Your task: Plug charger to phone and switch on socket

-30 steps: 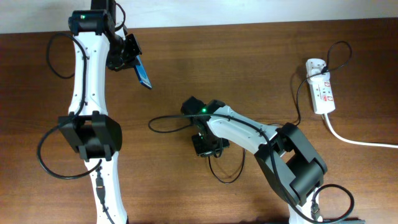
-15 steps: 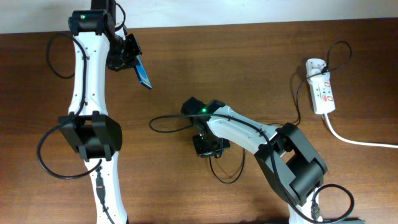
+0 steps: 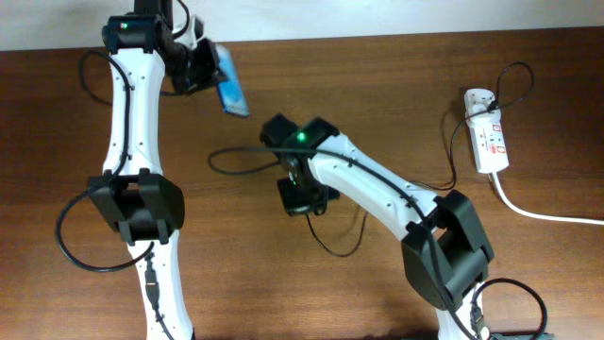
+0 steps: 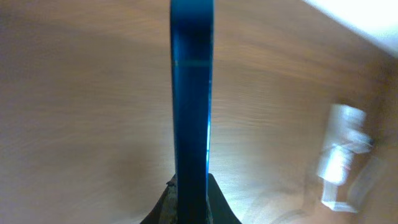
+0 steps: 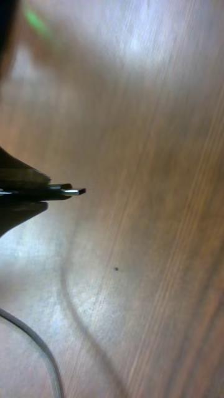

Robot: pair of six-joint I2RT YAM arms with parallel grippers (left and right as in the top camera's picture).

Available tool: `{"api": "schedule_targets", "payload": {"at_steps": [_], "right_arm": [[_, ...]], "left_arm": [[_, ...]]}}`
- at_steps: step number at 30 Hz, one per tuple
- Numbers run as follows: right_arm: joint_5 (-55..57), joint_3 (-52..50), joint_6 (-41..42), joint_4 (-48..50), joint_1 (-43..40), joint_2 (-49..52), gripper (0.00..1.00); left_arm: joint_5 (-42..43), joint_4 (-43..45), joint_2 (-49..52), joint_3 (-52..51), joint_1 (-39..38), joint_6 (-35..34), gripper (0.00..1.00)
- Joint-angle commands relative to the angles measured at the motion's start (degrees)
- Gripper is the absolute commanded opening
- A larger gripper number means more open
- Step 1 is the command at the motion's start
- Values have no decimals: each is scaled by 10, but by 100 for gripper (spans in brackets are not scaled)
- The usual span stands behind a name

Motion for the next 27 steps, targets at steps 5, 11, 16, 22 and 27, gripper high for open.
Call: {"api": "schedule_targets", "payload": {"at_steps": [5,11,16,22,27], "right_arm": [[-87,285,-89,-130,-82,-6,4],[-351,362,-224,-122,-184,-7,4],[-378,362,-204,-49,-188,-3,4],[-355,359,-142,-4,-174,7,4],[-393,359,-87,57,-175,15,4]], "left_arm": [[544,227,-2,16,28,34,0],[619,286,-2,16,32,-68,0],[619,286,-2,16,23,-101,0],[619,338,-2,30,13,-185,0],[619,401,-2,67,13,-243,0]]}}
